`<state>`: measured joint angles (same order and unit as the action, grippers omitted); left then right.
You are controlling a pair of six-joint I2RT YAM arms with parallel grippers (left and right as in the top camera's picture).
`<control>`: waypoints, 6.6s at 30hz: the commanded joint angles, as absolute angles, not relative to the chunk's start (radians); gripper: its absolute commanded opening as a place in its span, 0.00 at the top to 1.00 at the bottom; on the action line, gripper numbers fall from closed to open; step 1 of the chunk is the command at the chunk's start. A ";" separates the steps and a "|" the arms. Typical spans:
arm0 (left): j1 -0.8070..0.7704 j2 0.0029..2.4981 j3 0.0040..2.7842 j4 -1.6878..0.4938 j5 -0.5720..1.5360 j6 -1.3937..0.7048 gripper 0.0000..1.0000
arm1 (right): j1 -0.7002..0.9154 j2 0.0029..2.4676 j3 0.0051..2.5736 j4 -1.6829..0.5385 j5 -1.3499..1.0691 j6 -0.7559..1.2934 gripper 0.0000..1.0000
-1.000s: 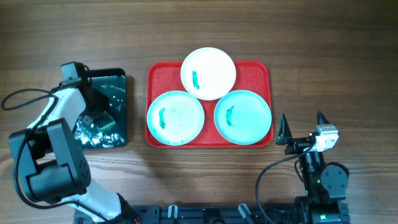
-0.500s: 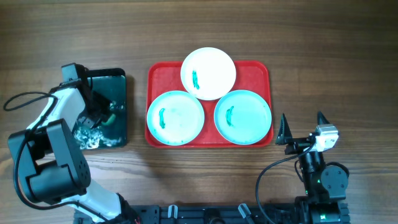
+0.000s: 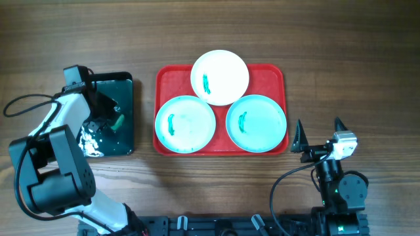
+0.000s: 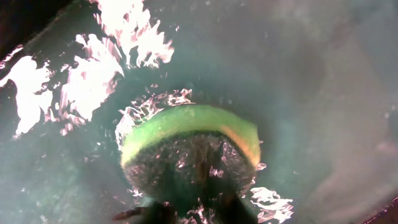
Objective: Clean dirty plates on tray and stack at the side
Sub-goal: 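Swirl the held sponge in the basin water with the left gripper, then move the wet sponge with the left gripper onto the left plate, then grip the left plate rim with the right gripper to steady it, then scrub the left plate with the sponge while the right gripper holds it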
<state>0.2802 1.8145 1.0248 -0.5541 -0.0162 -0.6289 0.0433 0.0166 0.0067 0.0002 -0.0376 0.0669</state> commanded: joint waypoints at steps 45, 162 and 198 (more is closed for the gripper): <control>-0.308 1.406 0.863 -0.574 0.270 -0.601 0.96 | 0.048 0.014 0.005 0.002 -0.054 0.080 0.00; -0.463 1.683 0.946 -0.635 0.017 -0.763 0.60 | 0.566 2.025 1.183 -0.408 -0.291 0.623 0.96; -0.376 1.804 0.936 -0.539 -0.048 -0.456 0.96 | 0.566 2.025 1.191 -0.452 -0.395 0.214 0.93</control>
<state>-0.4286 1.7542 0.9611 -0.5156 0.0265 -0.4637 0.5594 1.9919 1.1938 -0.4408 -0.4061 0.2218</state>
